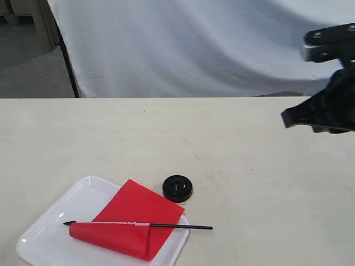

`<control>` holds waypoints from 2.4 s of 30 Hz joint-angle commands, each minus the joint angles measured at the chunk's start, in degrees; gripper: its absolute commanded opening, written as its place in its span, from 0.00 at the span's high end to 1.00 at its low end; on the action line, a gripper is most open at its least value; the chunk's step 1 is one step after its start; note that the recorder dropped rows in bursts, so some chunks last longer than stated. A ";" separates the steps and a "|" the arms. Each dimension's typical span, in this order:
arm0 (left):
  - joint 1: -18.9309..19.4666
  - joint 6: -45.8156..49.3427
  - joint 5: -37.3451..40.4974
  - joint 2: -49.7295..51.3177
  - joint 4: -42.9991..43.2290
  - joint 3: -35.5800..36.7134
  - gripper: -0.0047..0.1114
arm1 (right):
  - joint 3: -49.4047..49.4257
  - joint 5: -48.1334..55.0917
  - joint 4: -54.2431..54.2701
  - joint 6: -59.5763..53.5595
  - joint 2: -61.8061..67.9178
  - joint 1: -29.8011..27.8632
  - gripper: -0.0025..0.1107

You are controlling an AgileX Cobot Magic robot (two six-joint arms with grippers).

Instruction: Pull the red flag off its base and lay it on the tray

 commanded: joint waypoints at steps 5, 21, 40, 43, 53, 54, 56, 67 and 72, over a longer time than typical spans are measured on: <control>-0.13 -0.20 -0.23 -0.04 -0.28 0.09 0.95 | 18.56 -10.40 0.22 5.98 -31.42 -3.30 0.98; -0.13 -0.16 -0.23 -0.04 -0.28 0.09 0.95 | 32.63 -25.78 -1.37 8.91 -74.25 -3.13 0.98; -0.13 -0.16 -0.23 -0.04 -0.28 0.09 0.95 | 58.49 -43.71 -0.43 9.97 -74.25 -3.13 0.98; -0.13 -0.16 -0.23 -0.04 -0.28 0.09 0.95 | 58.49 -38.70 -0.52 9.44 -74.25 -3.13 0.98; -0.13 -0.16 -0.23 -0.04 -0.28 0.09 0.95 | 58.49 -37.33 -0.37 8.68 -74.25 -3.13 0.98; -0.13 -0.16 -0.23 -0.04 -0.28 0.09 0.95 | 58.49 -37.34 -0.37 8.52 -74.25 -3.13 0.98; -0.13 -0.16 -0.23 -0.04 -0.28 0.09 0.95 | 58.49 -37.22 -0.12 8.52 -74.25 -3.13 0.98; -0.13 -0.16 -0.23 -0.04 -0.28 0.09 0.95 | 58.49 -35.62 -0.02 8.52 -74.25 -3.13 0.98; -0.13 -0.16 -0.23 -0.04 -0.28 0.09 0.95 | 58.49 -35.62 -0.02 8.52 -74.25 -3.13 0.98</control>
